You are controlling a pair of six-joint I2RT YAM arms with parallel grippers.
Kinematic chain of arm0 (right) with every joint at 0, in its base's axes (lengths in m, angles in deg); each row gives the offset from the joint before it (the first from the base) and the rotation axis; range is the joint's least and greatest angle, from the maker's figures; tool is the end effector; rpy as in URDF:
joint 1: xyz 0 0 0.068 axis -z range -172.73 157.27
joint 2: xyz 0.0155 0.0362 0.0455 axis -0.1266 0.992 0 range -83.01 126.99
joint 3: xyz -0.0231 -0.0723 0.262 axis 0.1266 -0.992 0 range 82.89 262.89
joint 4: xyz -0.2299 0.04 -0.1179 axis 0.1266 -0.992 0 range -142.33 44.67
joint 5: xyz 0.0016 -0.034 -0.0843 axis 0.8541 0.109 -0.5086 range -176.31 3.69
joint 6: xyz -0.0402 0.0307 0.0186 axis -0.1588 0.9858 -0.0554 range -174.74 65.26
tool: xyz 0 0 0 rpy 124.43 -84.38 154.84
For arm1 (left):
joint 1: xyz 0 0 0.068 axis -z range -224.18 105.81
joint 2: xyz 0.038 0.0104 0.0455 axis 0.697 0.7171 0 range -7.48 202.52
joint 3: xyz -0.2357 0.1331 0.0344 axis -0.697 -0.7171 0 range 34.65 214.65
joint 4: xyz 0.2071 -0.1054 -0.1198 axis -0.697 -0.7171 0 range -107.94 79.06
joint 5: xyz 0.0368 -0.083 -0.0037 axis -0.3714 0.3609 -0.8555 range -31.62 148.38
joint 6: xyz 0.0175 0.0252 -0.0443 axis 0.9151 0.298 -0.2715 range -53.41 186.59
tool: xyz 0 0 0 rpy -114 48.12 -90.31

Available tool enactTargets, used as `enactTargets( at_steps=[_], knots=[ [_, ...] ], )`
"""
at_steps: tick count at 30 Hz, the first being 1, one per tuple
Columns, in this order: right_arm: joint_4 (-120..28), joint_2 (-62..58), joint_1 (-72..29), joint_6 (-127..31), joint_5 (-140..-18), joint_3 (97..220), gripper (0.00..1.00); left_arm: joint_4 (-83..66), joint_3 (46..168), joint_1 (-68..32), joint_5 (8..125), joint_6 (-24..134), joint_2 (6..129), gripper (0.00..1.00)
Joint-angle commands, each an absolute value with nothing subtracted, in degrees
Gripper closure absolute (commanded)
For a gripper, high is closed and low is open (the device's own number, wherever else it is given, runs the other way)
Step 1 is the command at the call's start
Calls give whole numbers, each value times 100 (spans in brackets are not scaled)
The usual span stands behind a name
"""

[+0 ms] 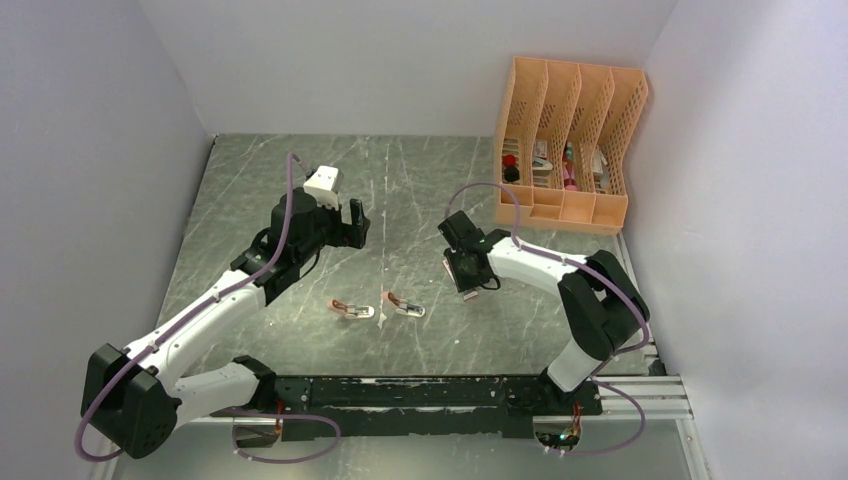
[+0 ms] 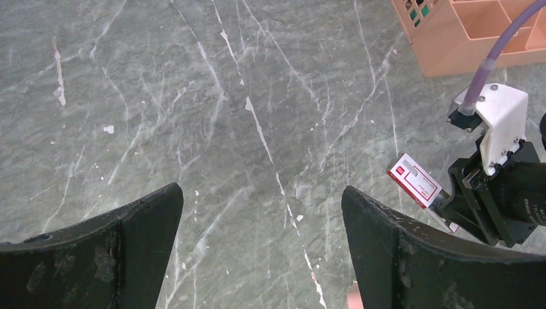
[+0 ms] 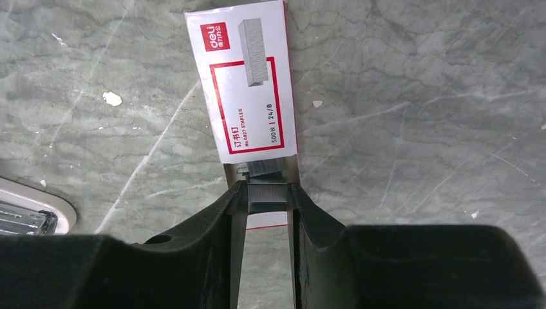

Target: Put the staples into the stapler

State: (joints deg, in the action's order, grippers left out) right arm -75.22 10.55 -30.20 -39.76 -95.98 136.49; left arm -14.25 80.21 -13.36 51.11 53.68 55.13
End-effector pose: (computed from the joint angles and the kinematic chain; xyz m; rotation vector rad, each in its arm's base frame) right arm 0.2420 0.1780 0.1632 -0.4964 2.7080 0.0075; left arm 0.2194 -0.1257 0.2955 0.2176 1.9304 -0.3885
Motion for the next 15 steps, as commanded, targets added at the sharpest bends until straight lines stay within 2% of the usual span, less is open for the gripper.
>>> enactTargets(
  at_steps=[1, 15],
  knots=[
    [-7767, 829, -3048, -3975, -9721, 13904, 69, -1481, 8118, -1382, 5125, 5402, 5483, 3],
    [-7920, 721, -3054, -3954, -9697, 13964, 69, -1476, 8121, -1382, 5117, 5393, 5492, 3]
  ],
)
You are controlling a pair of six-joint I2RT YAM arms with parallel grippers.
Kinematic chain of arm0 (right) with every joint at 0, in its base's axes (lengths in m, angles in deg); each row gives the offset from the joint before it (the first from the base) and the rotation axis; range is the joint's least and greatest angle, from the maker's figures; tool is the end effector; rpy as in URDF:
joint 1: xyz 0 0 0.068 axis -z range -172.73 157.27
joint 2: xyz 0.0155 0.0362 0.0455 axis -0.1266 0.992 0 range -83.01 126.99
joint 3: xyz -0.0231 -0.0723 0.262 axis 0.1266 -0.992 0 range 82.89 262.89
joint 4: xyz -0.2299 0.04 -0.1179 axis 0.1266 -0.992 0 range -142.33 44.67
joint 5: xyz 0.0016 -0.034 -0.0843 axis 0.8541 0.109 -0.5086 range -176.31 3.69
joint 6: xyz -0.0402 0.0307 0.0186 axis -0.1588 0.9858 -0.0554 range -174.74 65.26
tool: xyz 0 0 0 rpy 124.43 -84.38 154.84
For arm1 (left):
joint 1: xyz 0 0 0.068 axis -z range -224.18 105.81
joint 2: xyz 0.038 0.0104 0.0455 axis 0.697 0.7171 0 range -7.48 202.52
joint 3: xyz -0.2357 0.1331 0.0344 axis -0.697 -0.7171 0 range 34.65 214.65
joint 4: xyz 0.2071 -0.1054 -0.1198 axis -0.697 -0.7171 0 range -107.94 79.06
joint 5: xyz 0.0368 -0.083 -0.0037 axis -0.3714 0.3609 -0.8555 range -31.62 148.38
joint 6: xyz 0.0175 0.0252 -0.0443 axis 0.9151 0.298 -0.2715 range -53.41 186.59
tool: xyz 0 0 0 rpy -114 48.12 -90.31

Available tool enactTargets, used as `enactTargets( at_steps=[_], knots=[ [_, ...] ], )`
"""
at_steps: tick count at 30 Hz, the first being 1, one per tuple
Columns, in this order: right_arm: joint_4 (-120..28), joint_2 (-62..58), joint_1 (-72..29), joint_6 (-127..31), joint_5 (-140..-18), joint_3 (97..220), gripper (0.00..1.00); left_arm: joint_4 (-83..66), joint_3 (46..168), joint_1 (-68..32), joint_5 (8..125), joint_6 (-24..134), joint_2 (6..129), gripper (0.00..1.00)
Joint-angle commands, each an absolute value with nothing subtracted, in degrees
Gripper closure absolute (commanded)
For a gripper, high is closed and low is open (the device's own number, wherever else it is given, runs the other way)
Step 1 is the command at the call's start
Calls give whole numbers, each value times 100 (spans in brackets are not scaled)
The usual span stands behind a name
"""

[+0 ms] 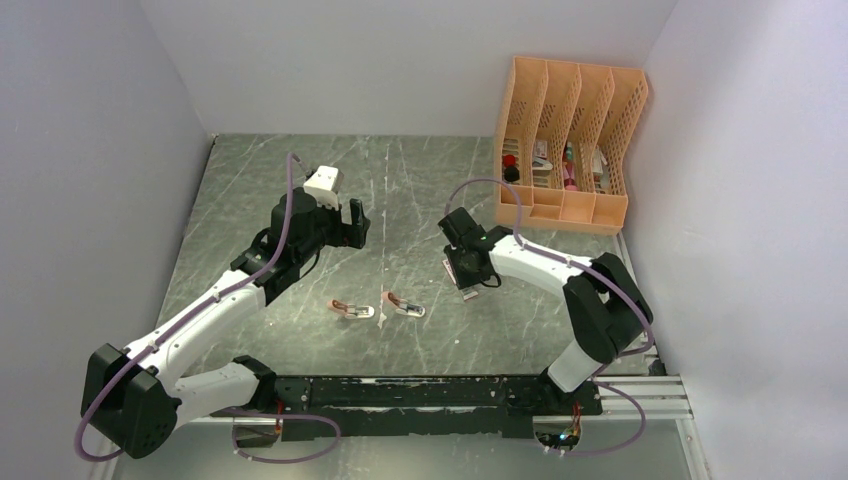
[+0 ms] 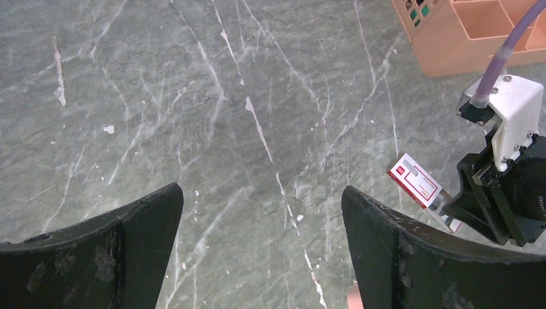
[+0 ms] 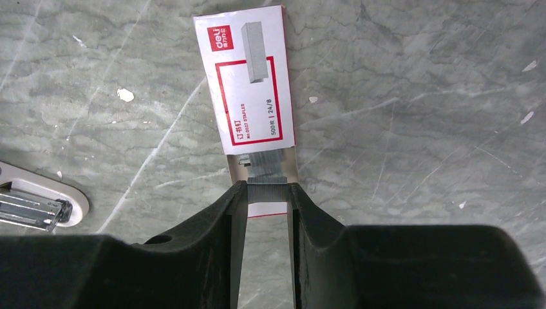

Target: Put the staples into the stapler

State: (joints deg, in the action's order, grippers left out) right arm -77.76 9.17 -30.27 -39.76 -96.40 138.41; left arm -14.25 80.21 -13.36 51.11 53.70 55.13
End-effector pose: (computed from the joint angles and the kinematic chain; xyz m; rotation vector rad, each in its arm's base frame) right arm 0.2428 0.1787 0.1773 -0.4919 2.6936 0.0070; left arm 0.2194 -0.1257 0.2955 0.2179 1.9304 -0.3883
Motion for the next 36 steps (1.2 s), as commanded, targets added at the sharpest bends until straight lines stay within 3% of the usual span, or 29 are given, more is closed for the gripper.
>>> enactTargets(
  at_steps=[1, 20, 36],
  knots=[
    [-7932, 707, -3060, -3949, -9688, 13983, 69, -1480, 8115, -1378, 5109, 5401, 5492, 3],
    [-8207, 1029, -4222, -2207, -10063, 14566, 69, -1750, 8077, -1384, 4923, 5226, 5304, 3],
    [-8185, 1137, -4704, -1832, -10369, 14207, 69, -1784, 8001, -1396, 4911, 5208, 5237, 4]
  ],
)
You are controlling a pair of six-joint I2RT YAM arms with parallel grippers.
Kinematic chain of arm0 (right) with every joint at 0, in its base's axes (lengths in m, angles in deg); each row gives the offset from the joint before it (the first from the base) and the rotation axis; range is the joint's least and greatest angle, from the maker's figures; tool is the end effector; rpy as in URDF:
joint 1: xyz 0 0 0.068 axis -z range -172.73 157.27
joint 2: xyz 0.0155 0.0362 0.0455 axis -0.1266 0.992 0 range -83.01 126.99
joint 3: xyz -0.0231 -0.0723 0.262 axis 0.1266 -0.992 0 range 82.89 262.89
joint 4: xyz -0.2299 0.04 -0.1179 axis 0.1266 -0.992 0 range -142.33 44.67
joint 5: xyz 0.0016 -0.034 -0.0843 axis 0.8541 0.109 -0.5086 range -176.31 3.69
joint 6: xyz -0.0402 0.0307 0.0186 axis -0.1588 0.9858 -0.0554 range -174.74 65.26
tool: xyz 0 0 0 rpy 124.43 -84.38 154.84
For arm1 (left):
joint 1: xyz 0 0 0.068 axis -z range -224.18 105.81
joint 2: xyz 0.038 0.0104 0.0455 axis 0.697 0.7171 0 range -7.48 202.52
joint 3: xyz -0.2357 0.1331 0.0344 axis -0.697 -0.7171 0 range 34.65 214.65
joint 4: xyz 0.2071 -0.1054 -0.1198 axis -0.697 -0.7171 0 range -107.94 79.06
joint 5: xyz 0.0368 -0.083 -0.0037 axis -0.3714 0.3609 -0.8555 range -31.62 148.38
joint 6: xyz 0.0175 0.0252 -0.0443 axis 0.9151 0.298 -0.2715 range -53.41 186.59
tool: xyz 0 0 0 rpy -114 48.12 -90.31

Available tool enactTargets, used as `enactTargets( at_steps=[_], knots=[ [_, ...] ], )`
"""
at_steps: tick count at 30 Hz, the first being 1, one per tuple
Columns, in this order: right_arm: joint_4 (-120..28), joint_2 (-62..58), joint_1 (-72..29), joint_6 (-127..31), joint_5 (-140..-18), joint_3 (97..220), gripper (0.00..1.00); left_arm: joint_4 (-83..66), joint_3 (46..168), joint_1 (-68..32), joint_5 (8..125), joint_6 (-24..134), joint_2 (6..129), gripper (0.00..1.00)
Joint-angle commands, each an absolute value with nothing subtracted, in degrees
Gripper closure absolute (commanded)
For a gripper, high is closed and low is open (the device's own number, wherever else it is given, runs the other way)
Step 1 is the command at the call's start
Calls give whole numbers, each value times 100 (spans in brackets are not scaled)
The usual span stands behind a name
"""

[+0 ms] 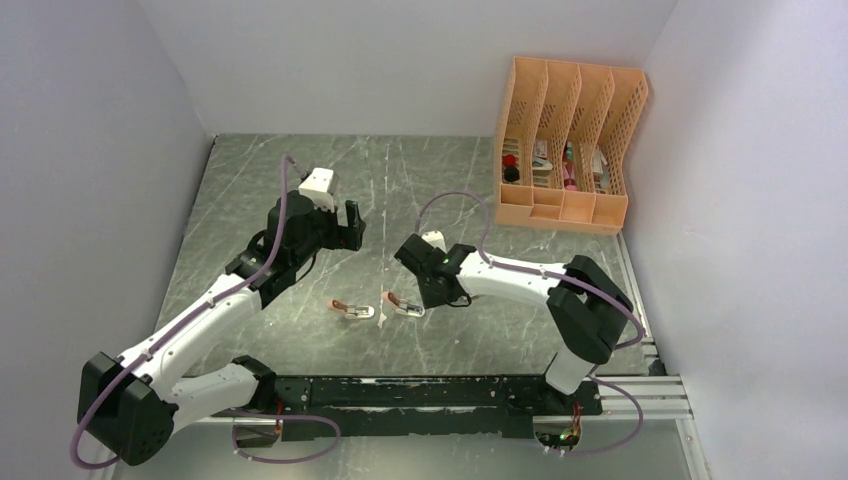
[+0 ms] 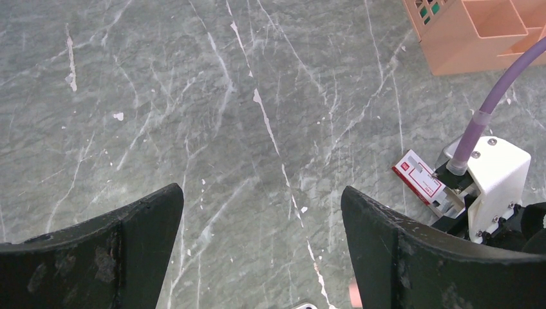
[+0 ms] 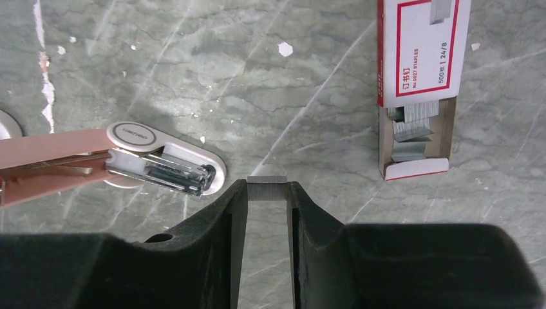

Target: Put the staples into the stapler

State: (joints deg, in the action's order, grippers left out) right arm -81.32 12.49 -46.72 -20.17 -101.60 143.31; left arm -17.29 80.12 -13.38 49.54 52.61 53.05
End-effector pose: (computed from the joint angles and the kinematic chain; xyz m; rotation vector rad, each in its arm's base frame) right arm 0.1931 0.2497 0.1821 -0.3990 2.6920 0.0555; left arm 0.2123 -0.1202 0.2979 0.1841 1.9490 -0.3683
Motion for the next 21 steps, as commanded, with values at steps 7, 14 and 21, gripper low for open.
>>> enactTargets(
  at_steps=[7, 14, 21],
  knots=[
    [-8117, 1094, -4769, -1634, -10480, 14063, 69, -1778, 8016, -1395, 4941, 5200, 5277, 4],
    [-8069, 1106, -4818, -1402, -10604, 13842, 69, -1778, 8009, -1397, 4941, 5199, 5290, 4],
    [-8128, 1152, -4845, -1011, -10671, 13800, 69, -1773, 8012, -1404, 4949, 5194, 5294, 4]
  ],
)
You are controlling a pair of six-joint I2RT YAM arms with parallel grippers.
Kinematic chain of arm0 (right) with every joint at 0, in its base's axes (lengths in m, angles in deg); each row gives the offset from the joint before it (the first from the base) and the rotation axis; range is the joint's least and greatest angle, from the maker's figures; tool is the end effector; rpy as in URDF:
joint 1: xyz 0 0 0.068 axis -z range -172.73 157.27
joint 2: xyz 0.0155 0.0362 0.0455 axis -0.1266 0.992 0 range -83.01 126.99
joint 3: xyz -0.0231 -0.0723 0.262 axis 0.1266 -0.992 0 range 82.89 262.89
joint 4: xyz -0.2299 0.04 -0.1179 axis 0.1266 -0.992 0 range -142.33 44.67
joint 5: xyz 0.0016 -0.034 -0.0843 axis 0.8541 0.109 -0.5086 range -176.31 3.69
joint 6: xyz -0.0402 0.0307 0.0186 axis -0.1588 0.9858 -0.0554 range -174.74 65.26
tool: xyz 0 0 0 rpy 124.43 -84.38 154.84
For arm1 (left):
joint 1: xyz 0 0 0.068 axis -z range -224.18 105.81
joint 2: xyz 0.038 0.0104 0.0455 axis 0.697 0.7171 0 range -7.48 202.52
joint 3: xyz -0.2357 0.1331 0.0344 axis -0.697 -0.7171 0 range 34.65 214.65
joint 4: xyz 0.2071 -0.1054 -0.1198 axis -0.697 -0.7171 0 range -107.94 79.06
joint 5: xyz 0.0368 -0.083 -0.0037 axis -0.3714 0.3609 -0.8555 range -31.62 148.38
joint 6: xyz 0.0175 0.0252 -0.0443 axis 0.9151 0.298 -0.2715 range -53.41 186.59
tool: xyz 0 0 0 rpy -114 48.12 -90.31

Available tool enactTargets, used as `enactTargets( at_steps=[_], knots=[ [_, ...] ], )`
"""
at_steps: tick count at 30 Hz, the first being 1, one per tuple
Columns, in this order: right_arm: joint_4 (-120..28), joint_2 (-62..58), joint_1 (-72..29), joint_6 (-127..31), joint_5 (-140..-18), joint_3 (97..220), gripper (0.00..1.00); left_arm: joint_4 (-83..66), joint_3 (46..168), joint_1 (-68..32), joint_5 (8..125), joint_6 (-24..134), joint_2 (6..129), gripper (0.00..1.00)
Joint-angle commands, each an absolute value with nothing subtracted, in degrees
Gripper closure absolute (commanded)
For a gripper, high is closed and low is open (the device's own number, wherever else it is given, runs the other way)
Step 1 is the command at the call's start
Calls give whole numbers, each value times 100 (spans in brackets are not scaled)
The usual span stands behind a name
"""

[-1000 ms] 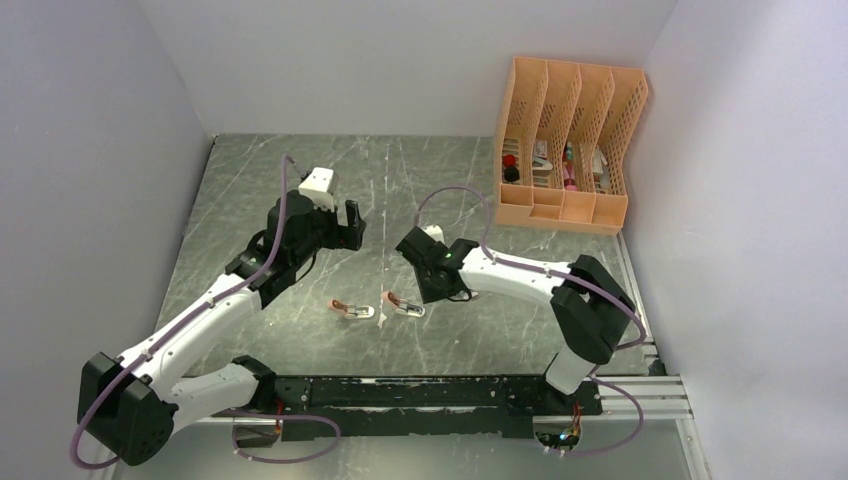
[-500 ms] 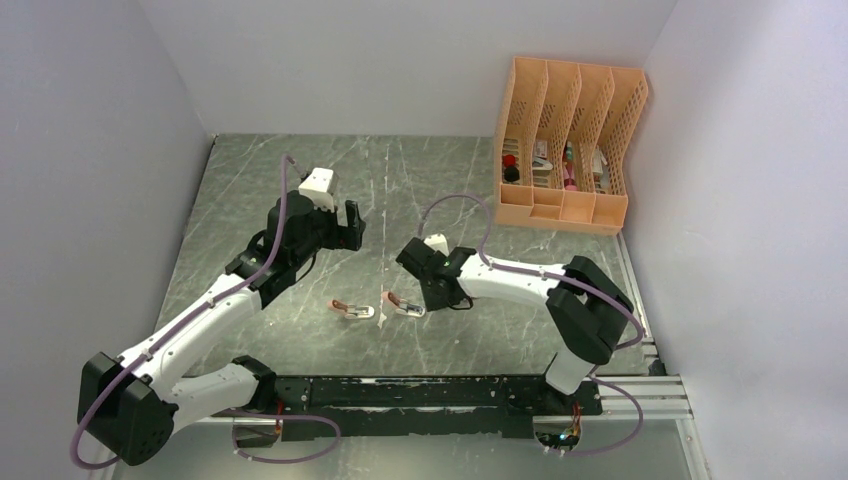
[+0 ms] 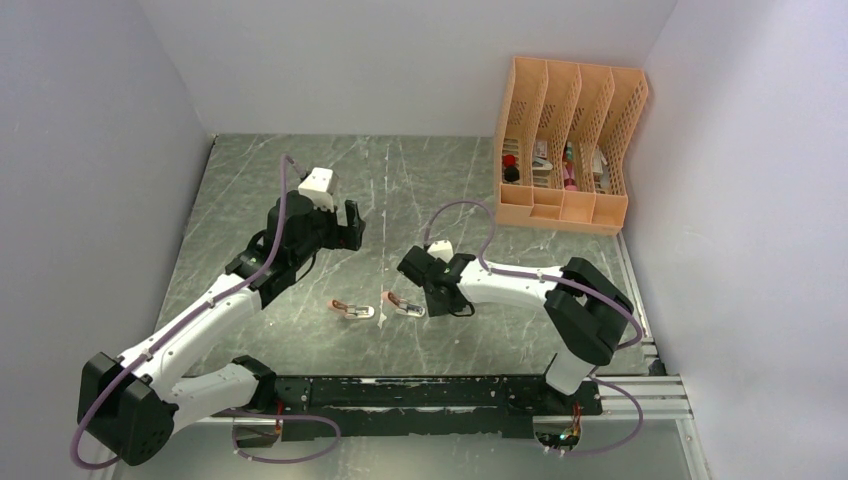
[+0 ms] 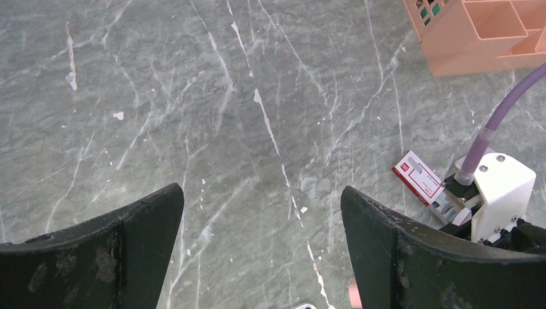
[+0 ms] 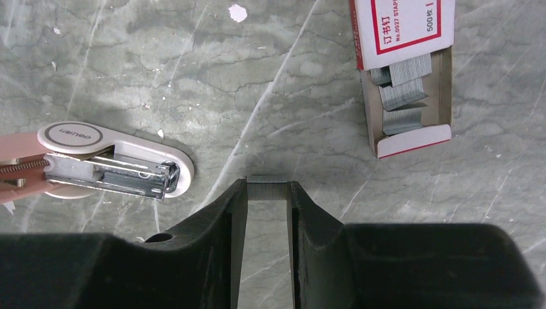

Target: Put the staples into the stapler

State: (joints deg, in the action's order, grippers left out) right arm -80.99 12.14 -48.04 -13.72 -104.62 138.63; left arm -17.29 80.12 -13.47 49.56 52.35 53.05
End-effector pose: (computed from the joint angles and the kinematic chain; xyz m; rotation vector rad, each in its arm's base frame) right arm 0.1793 0.2395 0.1631 -0.2827 2.7178 -0.0267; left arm 0.2124 -0.1199 0.2979 0.1784 1.9498 -0.3706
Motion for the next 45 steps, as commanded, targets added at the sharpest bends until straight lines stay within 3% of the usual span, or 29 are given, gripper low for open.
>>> enactTargets(
  at_steps=[1, 13, 18, 25, 28, 36, 39, 43, 45],
  knots=[
    [-8141, 1141, -4848, -904, -10703, 13807, 69, -1771, 8009, -1408, 4950, 5197, 5295, 4],
    [-7949, 1248, -4854, -527, -10479, 13855, 63, -1777, 8015, -1413, 4955, 5208, 5305, 4],
    [-8058, 1027, -4846, -714, -10719, 13883, 54, -1798, 8003, -1413, 4927, 5200, 5261, 4],
    [-7361, 267, -4805, -2700, -10726, 13622, 42, -1842, 8042, -1422, 4906, 5207, 5274, 4],
    [-6707, -106, -4756, -3541, -10335, 13281, 40, -1827, 8075, -1426, 4900, 5200, 5313, 4],
    [-4604, -1070, -4560, -5344, -10711, 12357, 41, -1833, 8145, -1446, 4766, 5217, 5355, 4],
    [-4681, -1176, -4111, -5775, -9904, 12406, 41, -1832, 8174, -1526, 4991, 5222, 5400, 3],
    [-5588, -1070, -2995, -6202, -7643, 12838, 38, -1860, 8312, -1706, 5494, 5125, 5559, 3],
    [-5488, -1114, -2902, -6397, -7376, 12685, 37, -1832, 8383, -1787, 5656, 5146, 5671, 2]
  ],
)
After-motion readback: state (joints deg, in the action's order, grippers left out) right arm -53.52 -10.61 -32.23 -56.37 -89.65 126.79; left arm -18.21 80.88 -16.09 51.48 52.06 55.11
